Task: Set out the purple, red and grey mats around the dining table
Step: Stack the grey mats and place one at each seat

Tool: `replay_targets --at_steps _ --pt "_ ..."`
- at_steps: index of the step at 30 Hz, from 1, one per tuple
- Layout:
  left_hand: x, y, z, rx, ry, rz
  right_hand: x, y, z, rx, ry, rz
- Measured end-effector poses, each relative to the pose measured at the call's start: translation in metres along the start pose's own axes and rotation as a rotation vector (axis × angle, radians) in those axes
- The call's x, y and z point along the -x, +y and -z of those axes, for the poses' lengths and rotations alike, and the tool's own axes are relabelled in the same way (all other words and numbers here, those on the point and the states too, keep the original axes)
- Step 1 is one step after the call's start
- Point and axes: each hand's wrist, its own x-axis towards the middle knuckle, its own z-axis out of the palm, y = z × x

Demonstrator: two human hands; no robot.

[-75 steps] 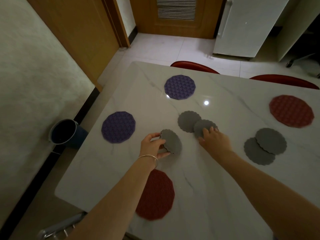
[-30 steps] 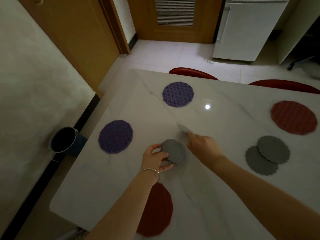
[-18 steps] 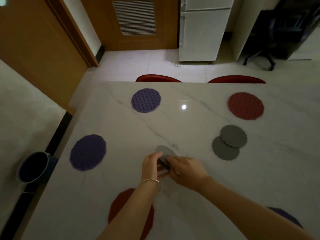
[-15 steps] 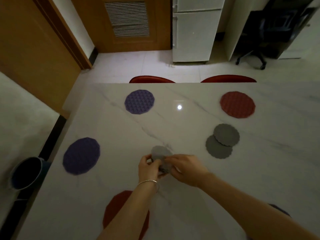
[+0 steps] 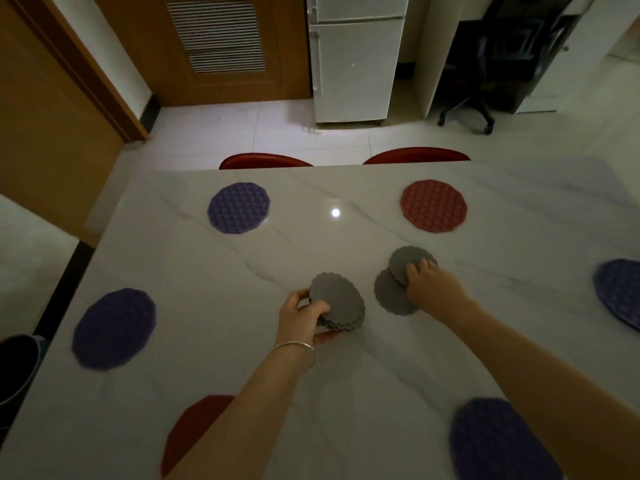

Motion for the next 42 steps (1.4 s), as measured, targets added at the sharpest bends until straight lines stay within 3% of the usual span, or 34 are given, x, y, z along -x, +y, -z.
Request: replay_targets --at_steps 4,6,9,11,14,18,21,24,28,30,32,39,42 --pt "-0.003 -0.008 -0.008 -0.004 0.001 0.037 0.008 -0.001 0.009 -0.069 0.079 -0.023" --pt "-0.004 -0.011 -0.009 -0.012 0.003 0.061 0.016 -0.008 0.018 -0.225 0.253 -0.083" --pt "-0.002 -0.014 -0.009 -0.018 0.007 0.090 0.034 -0.033 0.027 -0.475 0.506 -0.001" --pt "0.000 -0.015 -0.009 -0.013 0.010 0.095 0.049 -0.052 0.031 -0.544 0.549 0.069" --pt "0.004 -0.015 -0.007 -0.009 0.006 0.094 0.070 -0.078 0.029 -0.565 0.515 0.118" --pt "0.009 -0.015 -0.003 -0.009 -0.001 0.122 0.089 -0.103 0.016 -0.604 0.304 0.185" --pt "0.012 -0.013 -0.001 0.024 0.014 0.185 0.099 -0.108 0.007 -0.584 0.316 0.285" --pt "0.013 -0.016 0.001 -0.073 0.031 0.113 0.101 -0.102 0.006 -0.592 0.267 0.372" --pt "0.015 -0.020 0.005 -0.116 0.053 0.061 0.076 -0.073 0.003 -0.626 0.241 0.176" --pt "0.016 -0.020 0.008 -0.109 0.061 0.059 0.060 -0.055 0.001 -0.535 0.105 -0.012" --pt "0.018 -0.021 0.014 -0.101 0.058 0.057 0.048 -0.040 -0.002 -0.412 -0.010 -0.076" --pt "0.024 -0.022 0.039 -0.032 0.091 0.044 0.030 -0.031 -0.004 -0.021 -0.121 0.093" --pt "0.028 -0.022 0.049 0.001 0.092 0.044 0.033 -0.036 -0.004 0.098 -0.028 0.152"
